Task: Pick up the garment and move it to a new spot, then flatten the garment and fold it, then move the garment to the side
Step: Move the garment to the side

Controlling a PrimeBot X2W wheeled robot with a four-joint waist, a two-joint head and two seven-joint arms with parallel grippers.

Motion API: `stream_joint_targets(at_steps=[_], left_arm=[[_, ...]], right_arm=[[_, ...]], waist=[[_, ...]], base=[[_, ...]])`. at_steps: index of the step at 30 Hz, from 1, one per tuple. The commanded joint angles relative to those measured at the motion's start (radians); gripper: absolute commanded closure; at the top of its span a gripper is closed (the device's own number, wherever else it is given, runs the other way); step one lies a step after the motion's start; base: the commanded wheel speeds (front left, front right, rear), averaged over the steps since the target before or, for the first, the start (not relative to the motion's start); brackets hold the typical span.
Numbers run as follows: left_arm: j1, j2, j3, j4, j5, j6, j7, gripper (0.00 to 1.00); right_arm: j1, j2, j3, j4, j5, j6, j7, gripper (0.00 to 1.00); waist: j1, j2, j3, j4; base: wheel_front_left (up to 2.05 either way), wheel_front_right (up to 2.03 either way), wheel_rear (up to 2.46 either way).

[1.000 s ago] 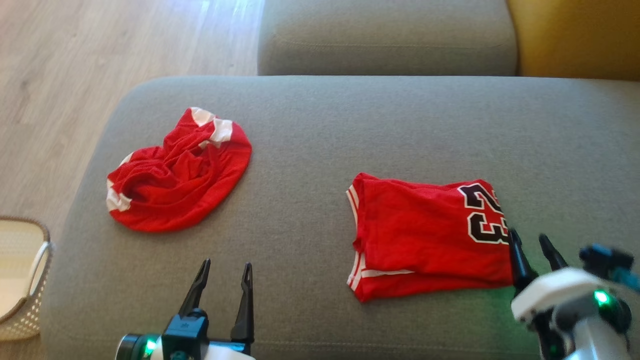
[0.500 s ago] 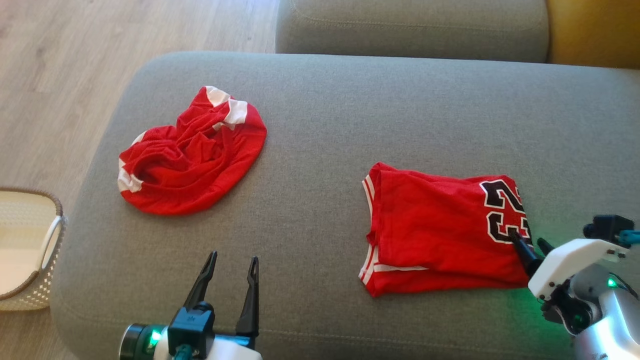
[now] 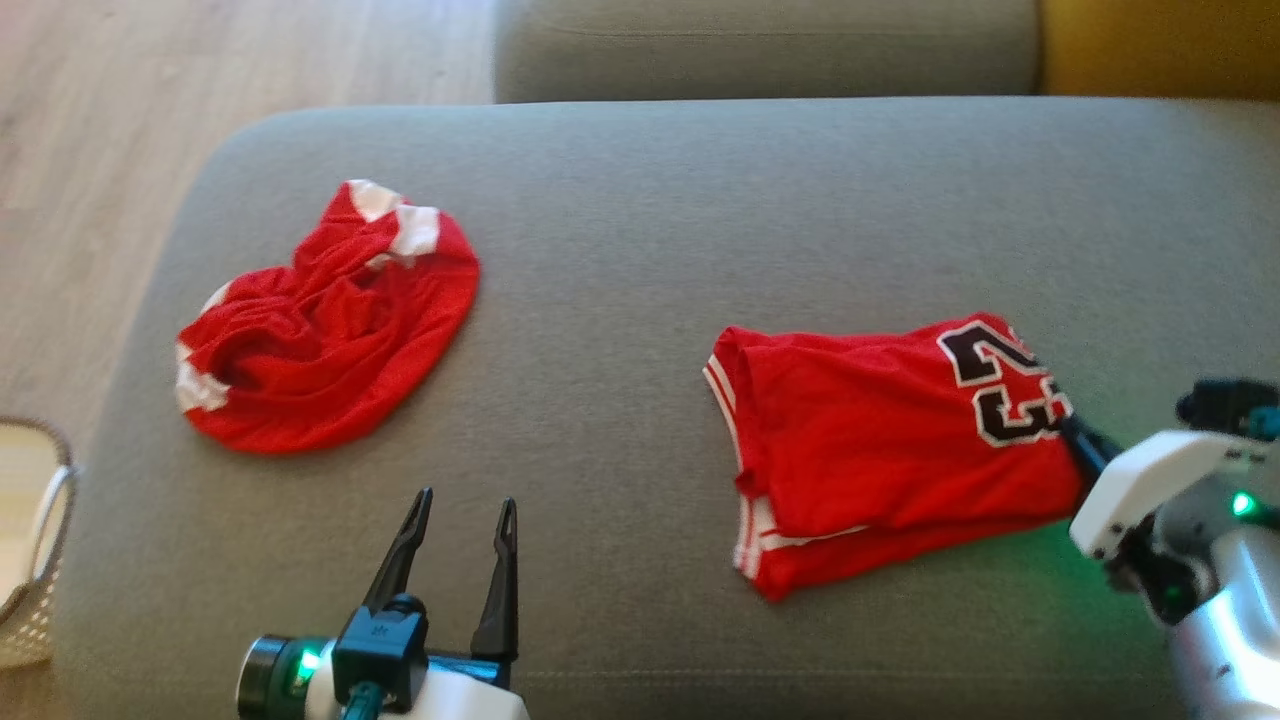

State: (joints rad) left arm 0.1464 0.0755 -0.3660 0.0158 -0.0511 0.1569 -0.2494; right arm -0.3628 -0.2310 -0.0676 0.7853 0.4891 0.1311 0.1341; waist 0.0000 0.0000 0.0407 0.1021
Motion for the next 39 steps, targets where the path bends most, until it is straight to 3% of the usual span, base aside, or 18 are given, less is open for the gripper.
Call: stream_joint_targets(at_steps=[1, 9, 18, 26, 31, 32, 34, 35, 36, 39], left_arm=[[-0.052, -0.012, 0.035, -0.039, 0.013, -0.004, -0.012, 0.00], [-0.068, -0.013, 0.030, -0.047, 0.023, -0.019, -0.012, 0.00], [-0.092, -0.004, 0.024, -0.050, 0.039, -0.028, -0.012, 0.00], [-0.112, 0.008, 0.021, -0.048, 0.044, -0.034, -0.012, 0.00], [-0.118, 0.013, 0.016, -0.045, 0.046, -0.036, -0.012, 0.00], [-0.119, 0.015, 0.015, -0.045, 0.046, -0.035, -0.012, 0.00], [-0.124, 0.016, 0.014, -0.043, 0.047, -0.036, -0.012, 0.00], [-0.124, 0.016, 0.014, -0.043, 0.047, -0.036, -0.012, 0.00], [-0.127, 0.017, 0.013, -0.042, 0.047, -0.036, -0.012, 0.00], [-0.135, 0.018, 0.010, -0.036, 0.046, -0.037, -0.012, 0.00]], right_arm=[[-0.058, -0.040, 0.024, -0.036, -0.013, 0.000, -0.016, 1.00], [-0.144, -0.145, 0.023, -0.044, -0.123, 0.000, -0.055, 1.00], [-0.228, -0.211, -0.044, -0.040, -0.203, 0.000, -0.087, 1.00], [-0.254, -0.227, -0.175, -0.010, -0.309, 0.000, -0.141, 1.00], [-0.258, -0.197, -0.268, -0.009, -0.411, 0.000, -0.161, 1.00], [-0.260, -0.189, -0.289, -0.011, -0.431, 0.000, -0.161, 0.96], [-0.264, -0.174, -0.322, -0.011, -0.468, 0.000, -0.162, 0.46], [-0.264, -0.174, -0.322, -0.011, -0.468, 0.000, -0.162, 0.46], [-0.265, -0.168, -0.341, -0.013, -0.489, 0.000, -0.163, 0.00], [-0.265, -0.144, -0.391, -0.029, -0.560, 0.000, -0.170, 0.00]], waist=[[0.0000, 0.0000, 0.006, -0.035], [0.0000, 0.0000, 0.029, -0.148], [0.0000, 0.0000, 0.076, -0.223], [0.0000, 0.0000, 0.106, -0.253], [0.0000, 0.0000, 0.118, -0.264], [0.0000, 0.0000, 0.121, -0.266], [0.0000, 0.0000, 0.126, -0.267], [0.0000, 0.0000, 0.126, -0.267], [0.0000, 0.0000, 0.128, -0.267], [0.0000, 0.0000, 0.128, -0.266]], base=[[0.00, 0.00, 0.00], [0.00, 0.00, 0.00], [0.00, 0.00, 0.00], [0.00, 0.00, 0.00], [0.00, 0.00, 0.00], [0.00, 0.00, 0.00], [0.00, 0.00, 0.00], [0.00, 0.00, 0.00], [0.00, 0.00, 0.00], [0.00, 0.00, 0.00]])
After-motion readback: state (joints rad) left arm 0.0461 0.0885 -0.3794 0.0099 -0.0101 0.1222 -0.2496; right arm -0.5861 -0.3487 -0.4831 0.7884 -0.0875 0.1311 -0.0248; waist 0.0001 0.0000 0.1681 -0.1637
